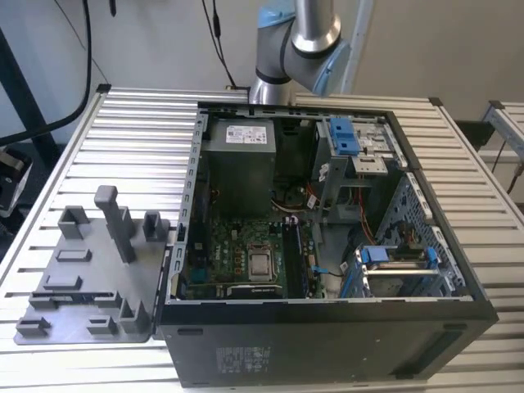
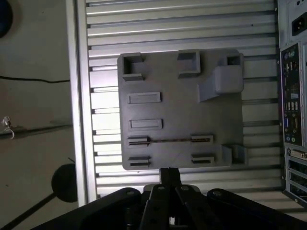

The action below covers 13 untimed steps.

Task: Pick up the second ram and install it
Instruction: 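Pick up the second ram and move it above second insertion slot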

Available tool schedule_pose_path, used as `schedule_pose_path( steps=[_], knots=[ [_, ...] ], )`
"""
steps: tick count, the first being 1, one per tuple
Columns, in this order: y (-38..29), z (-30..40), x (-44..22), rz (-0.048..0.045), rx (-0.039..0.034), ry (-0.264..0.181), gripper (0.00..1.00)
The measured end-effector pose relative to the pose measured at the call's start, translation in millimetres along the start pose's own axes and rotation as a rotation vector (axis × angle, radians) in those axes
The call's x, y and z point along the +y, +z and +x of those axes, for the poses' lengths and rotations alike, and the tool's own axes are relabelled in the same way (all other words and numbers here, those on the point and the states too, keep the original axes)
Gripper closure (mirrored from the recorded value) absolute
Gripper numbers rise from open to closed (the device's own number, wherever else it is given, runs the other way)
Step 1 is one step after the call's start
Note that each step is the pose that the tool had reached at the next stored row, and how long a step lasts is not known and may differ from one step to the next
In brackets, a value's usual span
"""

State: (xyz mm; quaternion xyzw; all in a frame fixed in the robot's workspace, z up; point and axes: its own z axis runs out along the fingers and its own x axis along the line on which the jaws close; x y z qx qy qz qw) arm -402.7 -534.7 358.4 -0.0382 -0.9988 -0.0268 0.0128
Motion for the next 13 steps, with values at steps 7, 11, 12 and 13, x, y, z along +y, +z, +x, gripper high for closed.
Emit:
schedule_pose_path(
  steps=[7, 11, 12, 13],
  knots=[
    [0.0, 0.0, 0.0, 0.0013, 0.0025, -0.044, 0.89],
    [0.0, 0.0, 0.0, 0.0031, 0.0058, -0.108, 0.89],
    [0.0, 0.0, 0.0, 0.0038, 0.0067, -0.126, 0.89],
    [0.0, 0.0, 0.0, 0.0044, 0.0077, -0.144, 0.89]
  ],
)
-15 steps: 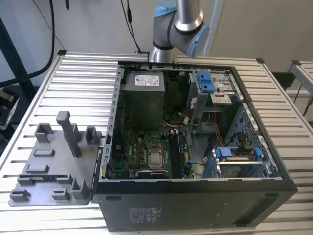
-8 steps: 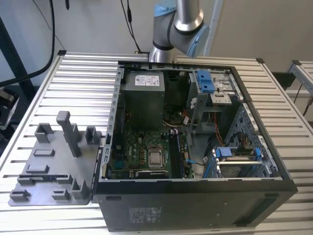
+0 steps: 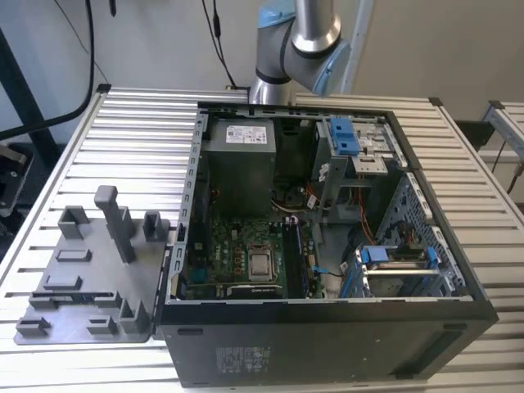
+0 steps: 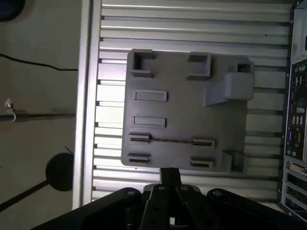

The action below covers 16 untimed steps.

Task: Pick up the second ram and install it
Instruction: 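Pick up the second ram and move it above second insertion slot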

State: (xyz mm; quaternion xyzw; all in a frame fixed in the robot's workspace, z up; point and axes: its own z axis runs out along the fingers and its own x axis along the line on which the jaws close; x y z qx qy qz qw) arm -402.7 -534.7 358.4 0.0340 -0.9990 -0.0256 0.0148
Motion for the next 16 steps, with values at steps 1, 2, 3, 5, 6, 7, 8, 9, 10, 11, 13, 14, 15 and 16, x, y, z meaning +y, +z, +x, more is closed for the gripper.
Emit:
schedule_pose_path(
  steps=[1, 2, 3, 5, 6, 7, 8, 9, 10, 11, 13, 14, 15, 16],
  knots=[
    [0.0, 0.0, 0.0, 0.0006, 0.001, -0.018, 0.89],
    [0.0, 0.0, 0.0, 0.0011, 0.002, -0.036, 0.89],
    [0.0, 0.0, 0.0, 0.0016, 0.0029, -0.055, 0.89],
    [0.0, 0.0, 0.1, 0.0025, 0.0047, -0.09, 0.89],
    [0.0, 0.0, 0.1, 0.0031, 0.0058, -0.109, 0.89],
    [0.0, 0.0, 0.0, 0.0036, 0.0067, -0.127, 0.89],
    [0.0, 0.0, 0.0, 0.0041, 0.0076, -0.144, 0.89],
    [0.0, 0.0, 0.0, 0.0046, 0.0084, -0.157, 0.89],
    [0.0, 0.0, 0.0, 0.0051, 0.0089, -0.168, 0.89],
    [-0.1, 0.0, 0.0, 0.0057, 0.0081, -0.176, 0.89],
    [-0.1, -0.1, 0.0, 0.007, 0.0035, -0.194, 0.89],
    [-0.1, -0.1, 0.0, 0.0073, 0.0034, -0.205, 0.89],
    [0.1, -0.2, 0.0, 0.0074, 0.0035, -0.215, 0.89],
    [0.0, -0.2, 0.0, 0.0077, 0.0041, -0.224, 0.89]
  ],
)
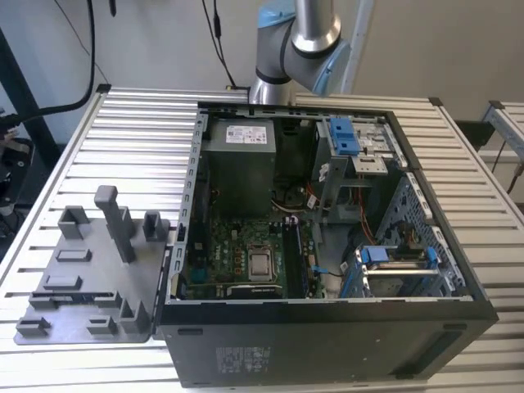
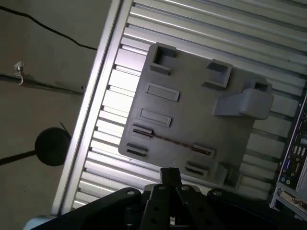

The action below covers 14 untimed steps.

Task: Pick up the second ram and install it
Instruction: 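Pick up the second ram and move it above second insertion slot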

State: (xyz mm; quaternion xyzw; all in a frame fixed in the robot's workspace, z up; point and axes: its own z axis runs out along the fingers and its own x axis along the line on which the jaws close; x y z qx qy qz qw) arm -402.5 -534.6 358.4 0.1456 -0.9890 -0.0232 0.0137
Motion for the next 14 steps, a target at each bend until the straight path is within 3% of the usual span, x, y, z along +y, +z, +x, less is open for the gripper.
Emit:
schedule_pose_path(
  steps=[14],
  knots=[
    [1.1, -0.1, -0.1, 0.0056, 0.0115, -0.253, 0.89]
  ],
)
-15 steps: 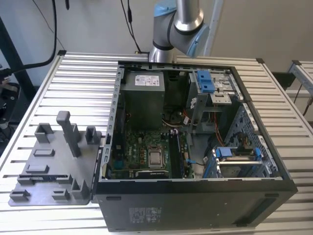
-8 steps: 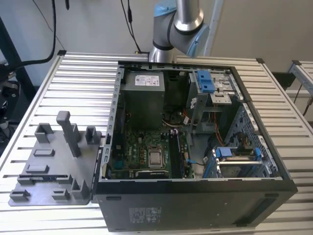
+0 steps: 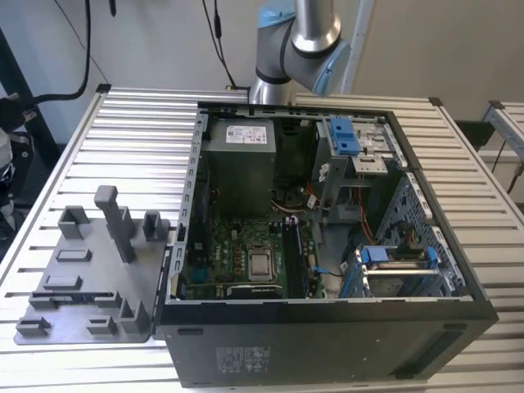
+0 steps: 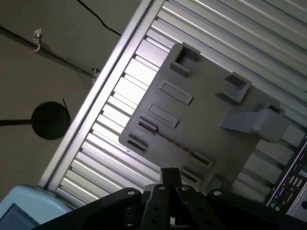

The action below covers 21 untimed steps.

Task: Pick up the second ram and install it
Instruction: 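Pick up the second ram and move it above second insertion slot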

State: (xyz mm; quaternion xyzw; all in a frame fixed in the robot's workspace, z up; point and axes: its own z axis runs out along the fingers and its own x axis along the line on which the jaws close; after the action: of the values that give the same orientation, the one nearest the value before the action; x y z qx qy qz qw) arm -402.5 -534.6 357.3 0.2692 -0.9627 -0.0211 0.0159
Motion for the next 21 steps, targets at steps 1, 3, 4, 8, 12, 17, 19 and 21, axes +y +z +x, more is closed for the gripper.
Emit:
schedule_pose_path(
  steps=[1, 3, 4, 8, 12, 17, 19, 21],
  knots=[
    [0.1, 0.0, 0.0, 0.0003, 0.0008, -0.018, 0.89],
    [0.3, 0.0, 0.0, 0.0011, 0.0023, -0.054, 0.89],
    [0.3, 0.0, 0.0, 0.0016, 0.0032, -0.072, 0.89],
    [0.8, 0.0, -0.1, 0.003, 0.0066, -0.144, 0.89],
    [1.3, -0.3, 0.5, 0.0045, 0.0097, -0.209, 0.89],
    [3.1, -1.2, 1.6, 0.0082, 0.0091, -0.271, 0.89],
    [3.6, -1.3, 1.8, 0.0097, 0.0091, -0.295, 0.89],
    [3.9, -1.3, 1.8, 0.0105, 0.01, -0.323, 0.89]
  ],
)
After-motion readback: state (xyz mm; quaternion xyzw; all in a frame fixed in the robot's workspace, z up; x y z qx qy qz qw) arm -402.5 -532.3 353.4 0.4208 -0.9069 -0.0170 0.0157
